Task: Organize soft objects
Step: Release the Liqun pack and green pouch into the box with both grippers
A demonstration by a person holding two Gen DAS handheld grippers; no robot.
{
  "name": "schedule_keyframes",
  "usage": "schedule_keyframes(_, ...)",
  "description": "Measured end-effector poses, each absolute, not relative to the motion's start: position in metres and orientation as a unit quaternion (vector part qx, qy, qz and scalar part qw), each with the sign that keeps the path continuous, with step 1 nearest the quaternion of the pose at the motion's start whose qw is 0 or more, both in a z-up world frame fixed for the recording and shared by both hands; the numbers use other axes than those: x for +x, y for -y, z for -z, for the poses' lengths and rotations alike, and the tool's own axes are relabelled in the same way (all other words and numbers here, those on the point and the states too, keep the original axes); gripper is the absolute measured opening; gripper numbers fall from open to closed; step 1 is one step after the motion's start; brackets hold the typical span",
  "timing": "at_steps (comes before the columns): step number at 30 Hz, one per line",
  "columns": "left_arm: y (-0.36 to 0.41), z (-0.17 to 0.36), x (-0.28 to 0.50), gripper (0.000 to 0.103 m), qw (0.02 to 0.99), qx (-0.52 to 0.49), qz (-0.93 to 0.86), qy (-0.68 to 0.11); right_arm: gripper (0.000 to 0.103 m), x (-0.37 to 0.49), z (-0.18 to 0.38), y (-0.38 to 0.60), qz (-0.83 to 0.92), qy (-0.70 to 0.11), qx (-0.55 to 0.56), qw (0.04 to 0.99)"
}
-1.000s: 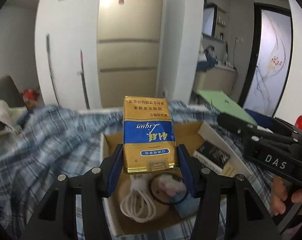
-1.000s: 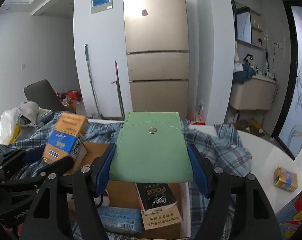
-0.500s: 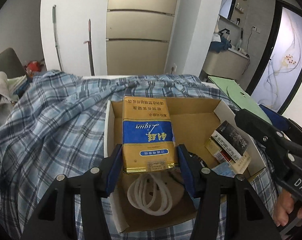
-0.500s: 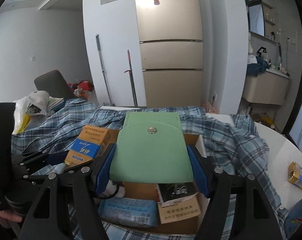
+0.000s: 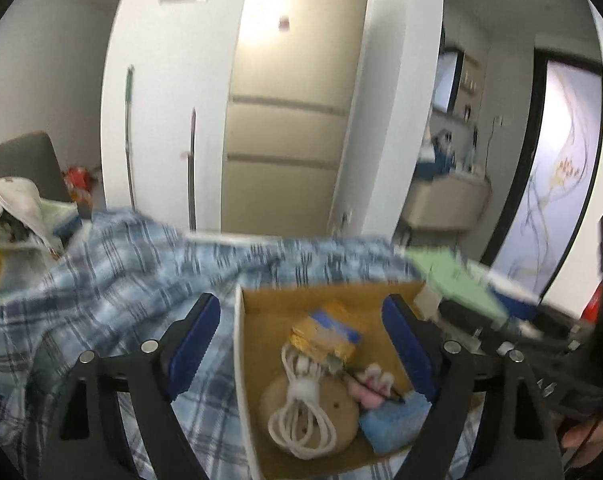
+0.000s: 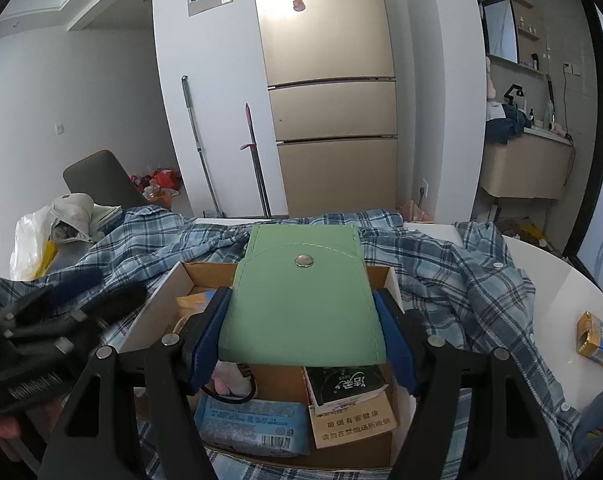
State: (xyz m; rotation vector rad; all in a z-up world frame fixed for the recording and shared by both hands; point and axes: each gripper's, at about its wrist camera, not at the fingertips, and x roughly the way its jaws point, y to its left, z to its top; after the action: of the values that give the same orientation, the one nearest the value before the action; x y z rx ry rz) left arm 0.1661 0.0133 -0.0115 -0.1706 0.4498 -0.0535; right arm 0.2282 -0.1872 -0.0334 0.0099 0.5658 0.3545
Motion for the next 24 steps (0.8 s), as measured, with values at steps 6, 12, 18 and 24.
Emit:
schedule_keyframes(6,-0.02,-0.01,0.144,0.097,0.985,-0.09,0.033,-0.141,0.069,0.228,0.041,0.171,-0.204,-0.295,-0.01,0.933)
schedule_keyframes(12,-0.016,-0.014,0.14,0.103,0.989,-0.074,0.022,-0.126,0.069,0.229,0.058,0.153,-0.238,-0.328,-0.022,0.914)
schedule_keyframes(18,-0.025,-0.012,0.147,0.103,0.984,-0.096,0.022,-0.148,0.069,0.233,0.067,0.15,-0.243,-0.35,-0.02,0.904)
schedule_keyframes(24,-0.038,-0.01,0.149,0.103,0.98,-0.119,0.015,-0.156,0.071,0.233,0.066,0.151,-0.237,-0.344,-0.023,0.908)
